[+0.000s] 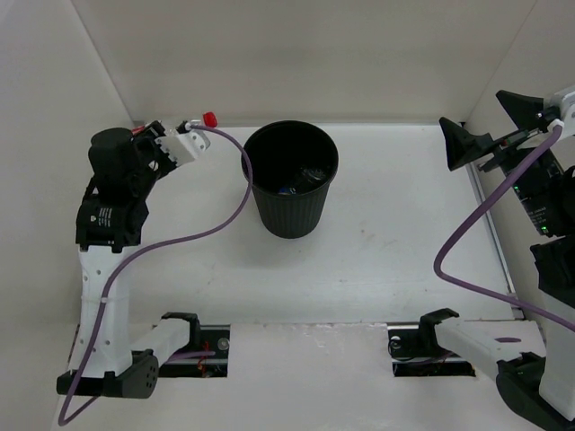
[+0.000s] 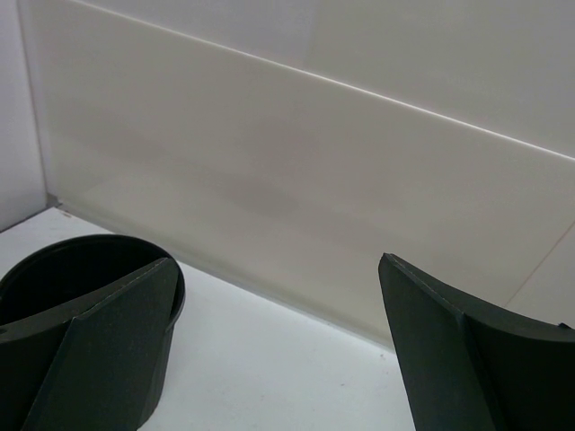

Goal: Put the plastic bottles in the bin

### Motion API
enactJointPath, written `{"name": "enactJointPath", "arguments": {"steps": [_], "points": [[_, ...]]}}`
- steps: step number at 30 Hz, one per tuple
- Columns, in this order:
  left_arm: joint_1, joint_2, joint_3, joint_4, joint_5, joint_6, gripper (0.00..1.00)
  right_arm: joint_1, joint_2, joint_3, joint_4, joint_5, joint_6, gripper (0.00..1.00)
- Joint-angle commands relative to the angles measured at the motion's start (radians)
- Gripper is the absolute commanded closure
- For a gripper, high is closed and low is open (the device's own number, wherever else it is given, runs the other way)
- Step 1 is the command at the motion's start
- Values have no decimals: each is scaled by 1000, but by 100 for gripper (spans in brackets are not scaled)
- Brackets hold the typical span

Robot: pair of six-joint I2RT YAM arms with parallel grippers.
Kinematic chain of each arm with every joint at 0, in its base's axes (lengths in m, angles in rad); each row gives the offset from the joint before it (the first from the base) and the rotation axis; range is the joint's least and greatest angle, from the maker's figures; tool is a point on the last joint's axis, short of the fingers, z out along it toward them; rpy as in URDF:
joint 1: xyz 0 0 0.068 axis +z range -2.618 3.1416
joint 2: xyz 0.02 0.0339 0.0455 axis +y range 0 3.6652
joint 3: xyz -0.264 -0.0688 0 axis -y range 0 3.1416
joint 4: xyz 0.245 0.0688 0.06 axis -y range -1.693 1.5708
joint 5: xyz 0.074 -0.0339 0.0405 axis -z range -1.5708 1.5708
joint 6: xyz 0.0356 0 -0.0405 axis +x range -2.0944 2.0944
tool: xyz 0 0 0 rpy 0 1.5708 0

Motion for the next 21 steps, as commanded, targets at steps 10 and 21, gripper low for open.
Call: {"name": "enactJointPath", "arguments": {"steps": [10, 21], "points": [[-305, 67, 187, 142, 64, -478, 91, -13, -7, 3, 56, -18, 34, 0], [-566, 223, 179, 169, 177, -652, 91, -50, -65, -143, 43, -10, 23, 0]]}}
